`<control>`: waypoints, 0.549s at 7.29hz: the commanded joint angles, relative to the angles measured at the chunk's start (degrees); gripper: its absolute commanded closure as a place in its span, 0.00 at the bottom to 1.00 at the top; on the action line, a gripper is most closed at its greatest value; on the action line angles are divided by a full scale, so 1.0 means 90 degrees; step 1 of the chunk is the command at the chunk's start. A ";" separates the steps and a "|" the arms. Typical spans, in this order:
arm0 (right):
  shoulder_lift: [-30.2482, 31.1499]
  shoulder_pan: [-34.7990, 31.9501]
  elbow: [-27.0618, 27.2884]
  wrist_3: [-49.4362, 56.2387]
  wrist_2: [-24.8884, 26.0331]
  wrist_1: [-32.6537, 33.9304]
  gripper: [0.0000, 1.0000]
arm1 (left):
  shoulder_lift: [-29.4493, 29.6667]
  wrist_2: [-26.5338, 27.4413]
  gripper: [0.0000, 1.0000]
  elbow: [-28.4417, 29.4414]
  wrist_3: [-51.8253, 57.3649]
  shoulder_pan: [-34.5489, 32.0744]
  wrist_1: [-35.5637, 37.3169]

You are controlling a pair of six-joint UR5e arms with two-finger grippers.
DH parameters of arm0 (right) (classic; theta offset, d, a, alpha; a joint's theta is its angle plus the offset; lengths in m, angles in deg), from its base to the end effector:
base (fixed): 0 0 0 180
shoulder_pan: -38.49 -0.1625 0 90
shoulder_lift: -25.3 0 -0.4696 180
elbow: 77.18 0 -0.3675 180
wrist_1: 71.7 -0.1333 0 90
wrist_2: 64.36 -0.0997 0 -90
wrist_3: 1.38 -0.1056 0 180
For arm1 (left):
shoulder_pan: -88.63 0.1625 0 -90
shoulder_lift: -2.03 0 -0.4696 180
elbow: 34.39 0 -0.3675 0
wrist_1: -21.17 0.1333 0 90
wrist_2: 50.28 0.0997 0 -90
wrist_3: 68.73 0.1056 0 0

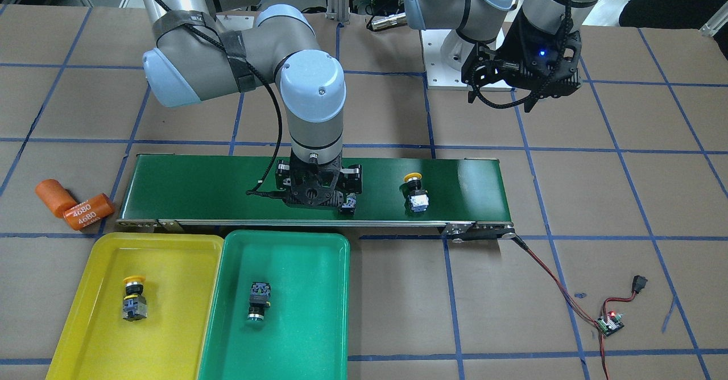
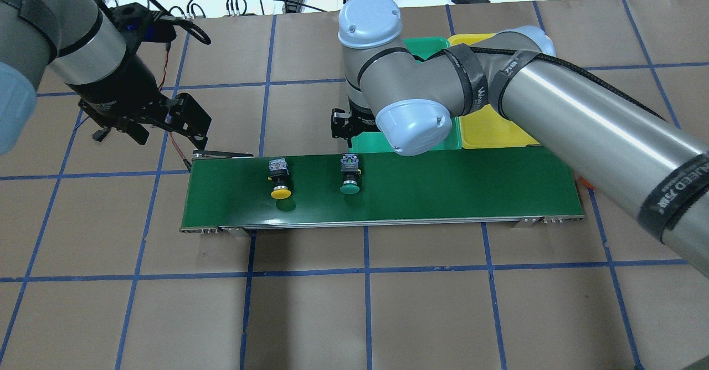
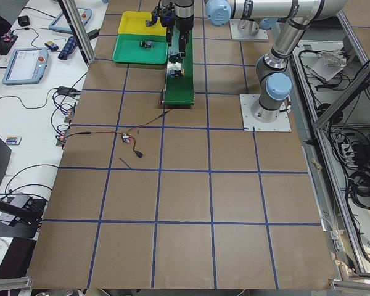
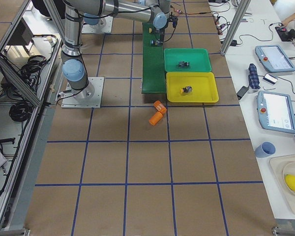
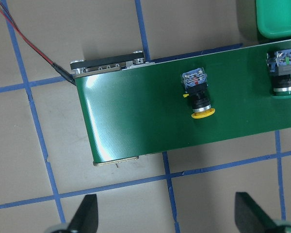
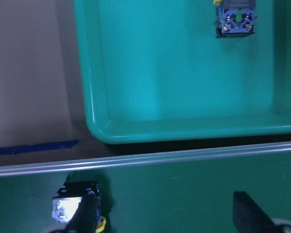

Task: Sort buttons by color to trays
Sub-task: 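Reach the right gripper down and grasp the green-capped button on the belt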

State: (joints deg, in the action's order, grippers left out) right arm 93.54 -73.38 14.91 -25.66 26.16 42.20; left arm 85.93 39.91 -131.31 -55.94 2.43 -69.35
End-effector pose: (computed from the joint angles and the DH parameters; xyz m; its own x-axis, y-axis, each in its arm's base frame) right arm 0.3500 -0.5168 0.3445 -0.9991 0.0421 0.0079 0.0420 0.9991 -0.0045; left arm -0.1052 -0.4227 0.5163 -0.9877 0.1563 0.0019 0.1563 0.9874 0.0235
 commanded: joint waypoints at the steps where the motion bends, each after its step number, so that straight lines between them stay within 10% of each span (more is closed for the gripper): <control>1: -0.0023 -0.0060 0.0313 0.0246 -0.0009 0.0087 0.07 | -0.0035 0.0611 0.00 -0.0051 -0.0034 0.0027 0.0048; 4: -0.0033 -0.0070 0.0431 0.0227 -0.0106 0.0274 0.05 | 0.0120 0.0575 0.00 -0.0101 -0.0034 0.0027 0.0048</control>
State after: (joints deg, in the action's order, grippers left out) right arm 93.32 -73.98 18.55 -23.61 25.78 44.10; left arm 86.04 45.04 -131.96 -56.22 2.61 -68.95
